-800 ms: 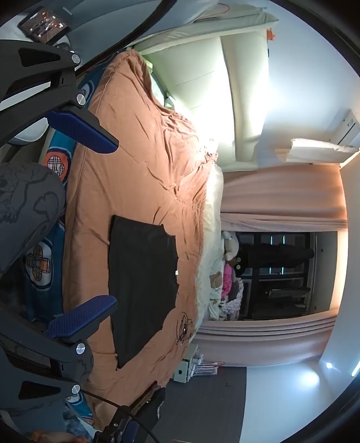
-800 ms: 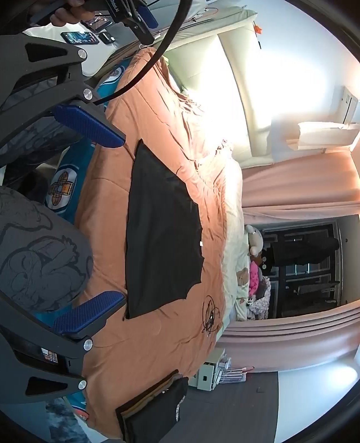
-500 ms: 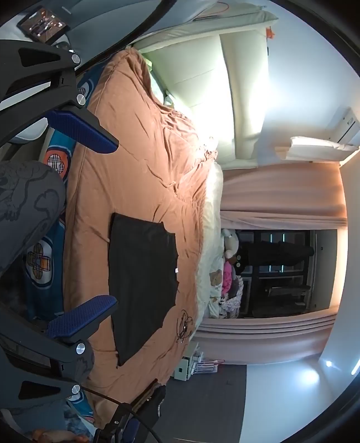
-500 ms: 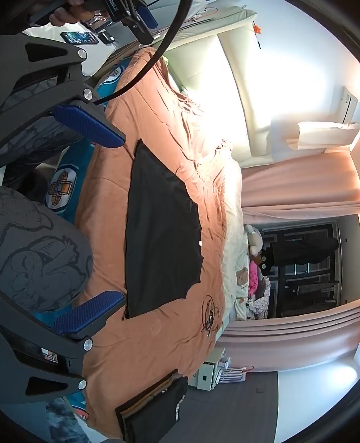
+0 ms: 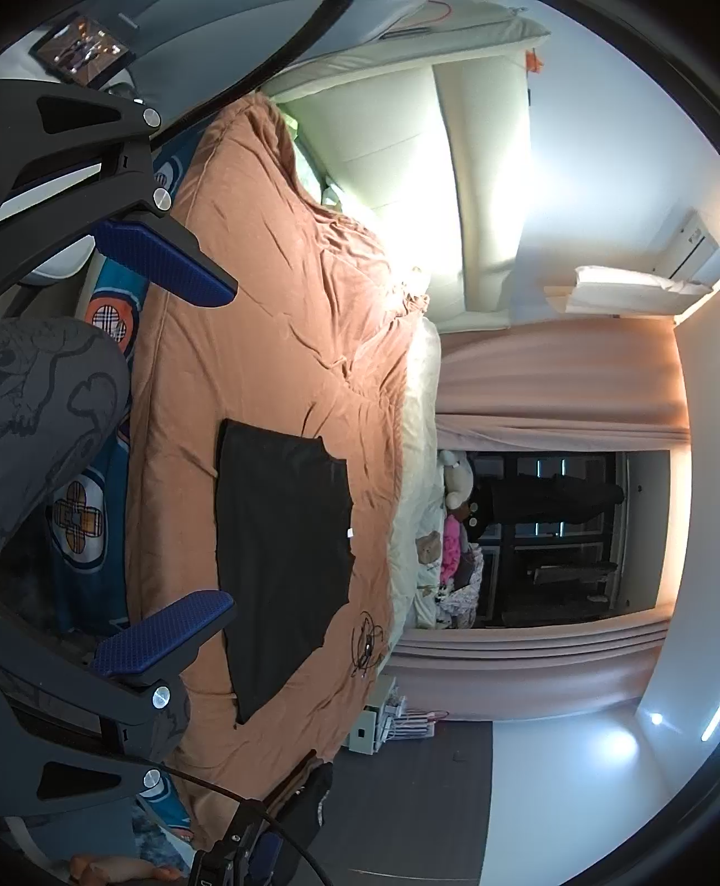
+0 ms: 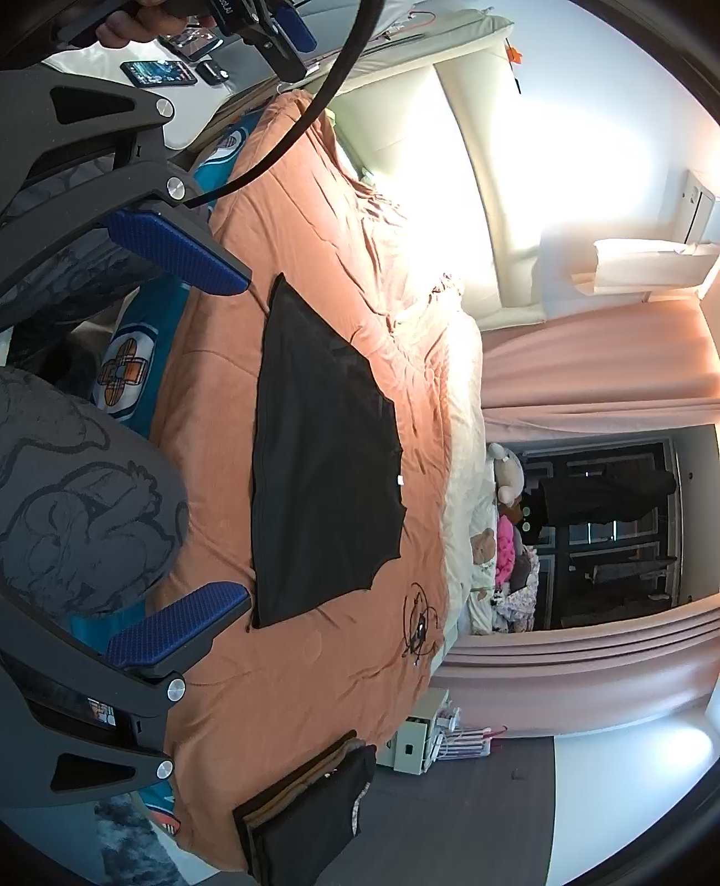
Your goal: Fold small clothes
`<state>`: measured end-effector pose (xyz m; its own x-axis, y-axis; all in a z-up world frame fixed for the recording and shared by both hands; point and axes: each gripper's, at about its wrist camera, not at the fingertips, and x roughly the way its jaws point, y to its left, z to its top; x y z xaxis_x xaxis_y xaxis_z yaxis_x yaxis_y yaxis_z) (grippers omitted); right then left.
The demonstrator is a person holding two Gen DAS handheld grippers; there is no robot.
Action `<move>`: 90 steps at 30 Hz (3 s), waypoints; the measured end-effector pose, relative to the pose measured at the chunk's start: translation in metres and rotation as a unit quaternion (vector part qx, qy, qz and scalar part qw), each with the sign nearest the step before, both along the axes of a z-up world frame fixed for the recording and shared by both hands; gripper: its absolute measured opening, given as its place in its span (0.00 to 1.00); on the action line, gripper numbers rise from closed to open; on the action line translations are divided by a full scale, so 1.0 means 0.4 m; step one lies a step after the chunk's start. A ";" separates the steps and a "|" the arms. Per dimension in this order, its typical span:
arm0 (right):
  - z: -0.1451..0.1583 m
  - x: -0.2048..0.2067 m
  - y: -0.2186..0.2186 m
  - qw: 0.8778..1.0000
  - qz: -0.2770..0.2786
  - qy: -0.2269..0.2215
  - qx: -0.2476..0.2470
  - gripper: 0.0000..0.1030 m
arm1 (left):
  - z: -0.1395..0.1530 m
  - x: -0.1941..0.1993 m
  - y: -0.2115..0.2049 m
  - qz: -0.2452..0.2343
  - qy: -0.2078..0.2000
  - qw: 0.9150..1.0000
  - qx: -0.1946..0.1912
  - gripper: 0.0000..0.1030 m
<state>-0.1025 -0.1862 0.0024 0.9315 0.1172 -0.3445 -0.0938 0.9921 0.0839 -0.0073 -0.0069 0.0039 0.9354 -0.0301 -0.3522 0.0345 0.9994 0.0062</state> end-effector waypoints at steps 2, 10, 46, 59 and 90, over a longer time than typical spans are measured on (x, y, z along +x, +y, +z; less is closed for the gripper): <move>0.001 -0.004 -0.001 1.000 -0.003 -0.001 -0.003 1.00 | 0.001 -0.002 0.000 -0.003 0.001 1.000 -0.002 1.00; 0.003 -0.008 0.001 1.000 -0.006 0.000 -0.004 1.00 | 0.002 -0.013 0.000 -0.009 0.000 1.000 -0.004 1.00; 0.002 -0.017 -0.005 1.000 -0.010 -0.004 -0.004 1.00 | 0.008 -0.039 -0.030 -0.016 0.000 1.000 -0.004 1.00; -0.005 -0.004 -0.003 1.000 -0.017 -0.004 0.001 1.00 | 0.003 -0.019 -0.023 -0.024 0.008 1.000 -0.005 1.00; -0.038 0.356 -0.104 0.994 -0.051 0.093 0.015 1.00 | -0.155 0.437 0.014 -0.020 0.134 0.990 -0.028 0.99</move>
<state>0.0400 -0.2277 -0.0128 0.8600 0.0381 -0.5089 0.0271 0.9924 0.1201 0.1675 -0.0015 -0.0582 0.8068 -0.0924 -0.5836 0.0671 0.9956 -0.0647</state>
